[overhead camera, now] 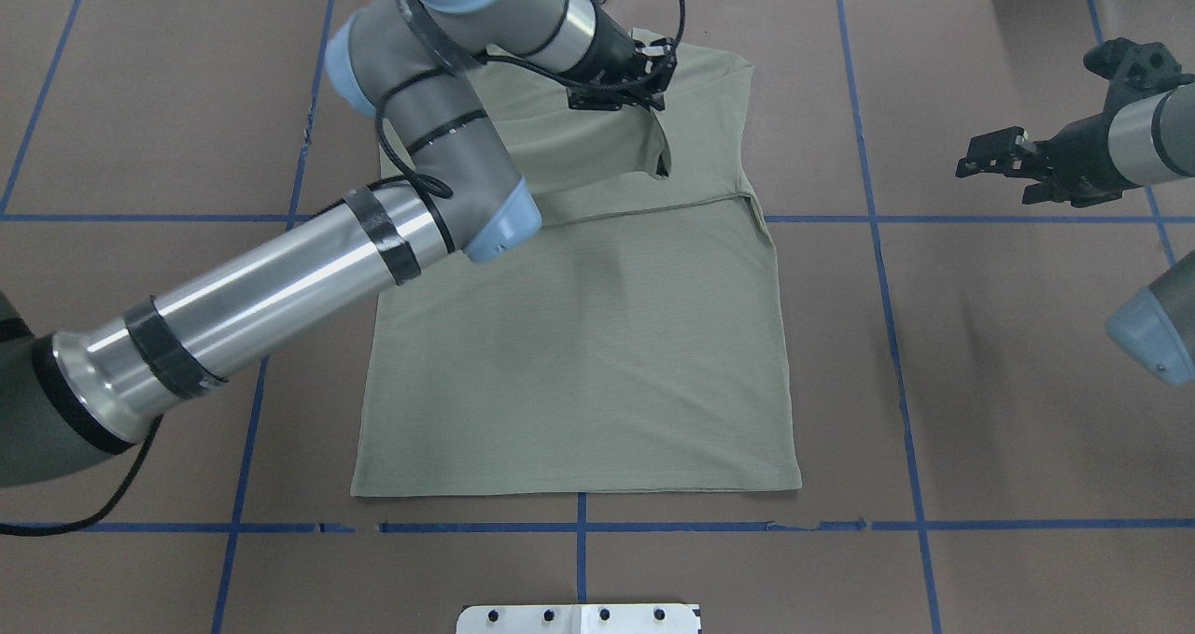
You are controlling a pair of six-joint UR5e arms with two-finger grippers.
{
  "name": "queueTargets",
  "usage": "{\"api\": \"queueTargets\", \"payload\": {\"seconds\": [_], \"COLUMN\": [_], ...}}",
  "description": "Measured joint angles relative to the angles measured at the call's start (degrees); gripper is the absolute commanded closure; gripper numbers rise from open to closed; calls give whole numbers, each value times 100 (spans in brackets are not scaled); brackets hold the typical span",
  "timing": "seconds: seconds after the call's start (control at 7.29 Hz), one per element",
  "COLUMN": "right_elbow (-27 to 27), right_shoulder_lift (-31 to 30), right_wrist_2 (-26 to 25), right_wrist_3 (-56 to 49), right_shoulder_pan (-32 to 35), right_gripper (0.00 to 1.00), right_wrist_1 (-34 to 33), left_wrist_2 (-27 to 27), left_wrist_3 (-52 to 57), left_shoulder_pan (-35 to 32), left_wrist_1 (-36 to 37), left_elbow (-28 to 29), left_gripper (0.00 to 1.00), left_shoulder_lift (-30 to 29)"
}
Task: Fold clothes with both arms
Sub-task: 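Carry the sleeve with the left gripper across the shirt toward the collar, then release the sleeve with the left gripper while the right gripper moves to the hem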
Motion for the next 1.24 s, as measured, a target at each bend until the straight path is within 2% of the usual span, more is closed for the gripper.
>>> {"api": "queueTargets", "payload": {"seconds": [0.27,0.55,0.69,0.82,0.96,1.1,1.24], "right_elbow": [-22,-21,-13,-6,7,25,33], "right_shoulder_lift": [-171,-233,-247,-257,-279,-306,-319], "right_wrist_2": [10,6,6,9,9,6,4], "right_wrist_3": [-7,-8,-8,-8,-8,-6,-2], "right_shoulder_pan": [69,74,75,75,75,75,75], "right_gripper": [0,0,0,0,0,0,0], "right_wrist_1": [243,299,305,310,314,316,317], "left_wrist_2": [668,985,1099,1202,1320,1473,1619], "left_wrist_3": [-24,-26,-29,-34,-61,-106,-135], "left_shoulder_pan": [563,771,811,833,849,870,890], "left_wrist_1": [-279,-548,-728,-839,-922,-1067,-1228], "left_elbow": [227,591,858,1109,1351,1607,1797], "left_gripper": [100,99,95,68,12,4,1], "left_shoulder_lift": [-61,-153,-267,-434,-608,-743,-825]}}
